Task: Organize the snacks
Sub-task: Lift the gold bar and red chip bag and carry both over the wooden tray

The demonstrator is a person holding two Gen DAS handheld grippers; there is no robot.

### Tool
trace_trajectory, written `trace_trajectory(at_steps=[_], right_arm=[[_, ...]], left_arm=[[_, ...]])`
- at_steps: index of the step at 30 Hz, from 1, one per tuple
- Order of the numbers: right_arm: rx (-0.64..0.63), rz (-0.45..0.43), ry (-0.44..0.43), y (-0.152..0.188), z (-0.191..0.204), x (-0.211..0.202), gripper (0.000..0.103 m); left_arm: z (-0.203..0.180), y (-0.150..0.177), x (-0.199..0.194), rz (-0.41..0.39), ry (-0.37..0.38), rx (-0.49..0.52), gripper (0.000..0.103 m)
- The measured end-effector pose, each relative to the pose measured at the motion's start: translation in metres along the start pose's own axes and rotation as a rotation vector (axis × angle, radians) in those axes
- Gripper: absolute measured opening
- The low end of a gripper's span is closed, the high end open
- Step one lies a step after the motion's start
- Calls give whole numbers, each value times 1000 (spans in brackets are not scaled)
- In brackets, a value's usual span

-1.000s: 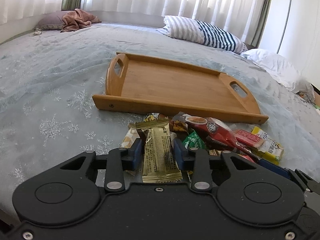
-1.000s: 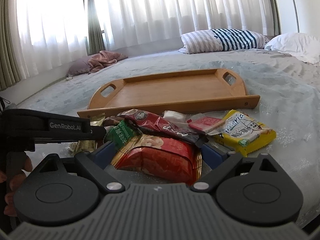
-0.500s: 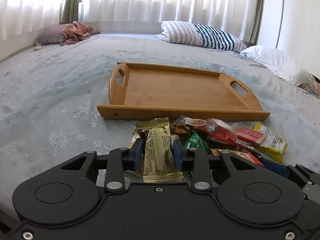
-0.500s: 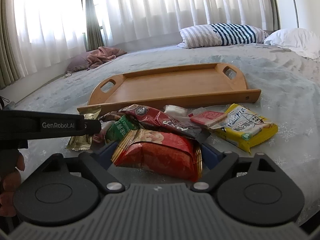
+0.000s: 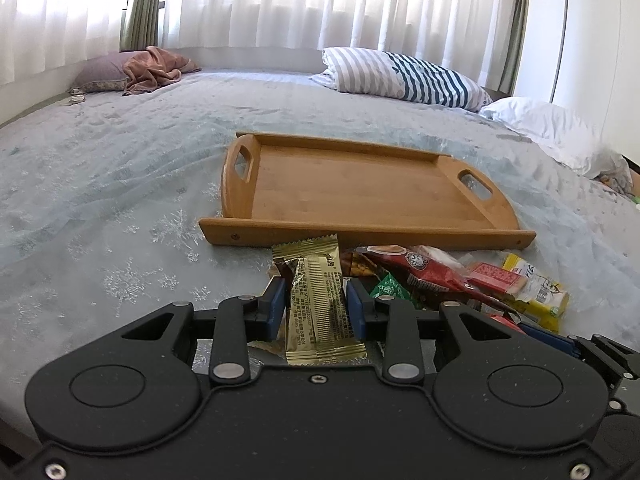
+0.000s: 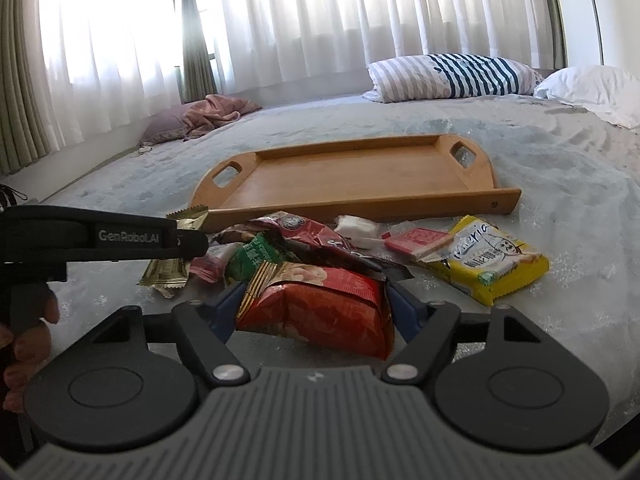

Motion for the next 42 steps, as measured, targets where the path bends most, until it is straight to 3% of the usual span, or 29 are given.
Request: trace_trajectory(at_steps=[7,21,35,42], right_arm=[[-38,-17,-26,0,2,-15,76],[-8,-92,68,-19,-32,-42,75],[69,-107,137,-66,-81,-7,75],[32,-83,161,-87,-91,32,75]], left_arm=[[3,-1,-1,6,2,-19,31],[1,-11,2,-1,10,-16,31],[1,-61,26,-21,55,-56,31],[-3,-80,53,-4,53,-64,31]])
Point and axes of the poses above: each gripper's, at about its wrist camera, not at the fingertips, and x roughly the way its jaws point, z to its left, y to its underside, the point moved 8 cm from there along x, roughly the way its jaws point, and after that the axes turned 4 degrees about -y, right-handed, at the moved point
